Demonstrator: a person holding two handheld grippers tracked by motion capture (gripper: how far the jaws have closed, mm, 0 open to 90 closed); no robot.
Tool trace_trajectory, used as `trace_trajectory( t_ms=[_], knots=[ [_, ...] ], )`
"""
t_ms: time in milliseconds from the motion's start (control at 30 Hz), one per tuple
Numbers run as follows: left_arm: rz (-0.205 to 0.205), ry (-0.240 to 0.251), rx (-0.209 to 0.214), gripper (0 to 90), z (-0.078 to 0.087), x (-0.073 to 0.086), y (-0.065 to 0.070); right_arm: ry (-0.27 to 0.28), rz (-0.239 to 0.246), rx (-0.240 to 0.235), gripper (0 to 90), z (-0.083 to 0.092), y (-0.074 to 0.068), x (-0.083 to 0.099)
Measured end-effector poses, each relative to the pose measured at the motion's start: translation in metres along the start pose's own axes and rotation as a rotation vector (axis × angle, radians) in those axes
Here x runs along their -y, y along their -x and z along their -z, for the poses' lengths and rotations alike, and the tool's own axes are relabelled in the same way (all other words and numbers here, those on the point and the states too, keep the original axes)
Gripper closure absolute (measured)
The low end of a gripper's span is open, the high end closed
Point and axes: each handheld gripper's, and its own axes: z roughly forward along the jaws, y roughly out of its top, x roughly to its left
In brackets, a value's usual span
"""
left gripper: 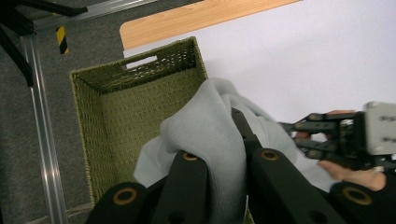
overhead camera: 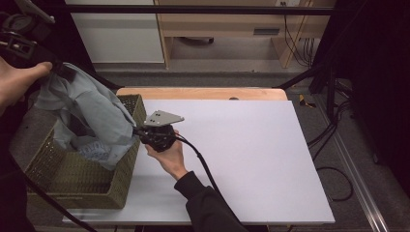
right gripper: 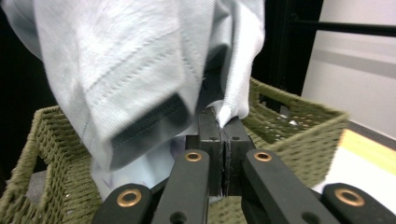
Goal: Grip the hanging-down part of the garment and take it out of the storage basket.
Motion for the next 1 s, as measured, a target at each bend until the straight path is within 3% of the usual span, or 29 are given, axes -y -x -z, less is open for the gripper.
trace_trajectory(
  t_ms=[167,200,433,833,1000],
  knots=[
    [-0.003,0.004,0.000,86.0,0.001,0.000,0.000,0.019,0.014,0.017,89.6,0.023,0.006,-0.008],
    [-0.002,0.004,0.003,86.0,0.001,0.000,0.001,0.033,0.030,0.038,89.6,0.039,0.010,-0.014],
    [-0.005,0.013,0.010,86.0,0.001,0.000,0.001,0.043,0.066,0.088,89.7,0.077,0.016,-0.028],
    [-0.014,0.007,0.020,86.0,-0.002,0.000,0.006,0.112,0.102,0.168,89.7,0.128,0.020,-0.056],
    [-0.026,0.004,0.028,86.0,-0.005,-0.003,0.012,0.104,0.109,0.178,89.7,0.139,0.020,-0.059]
  ],
)
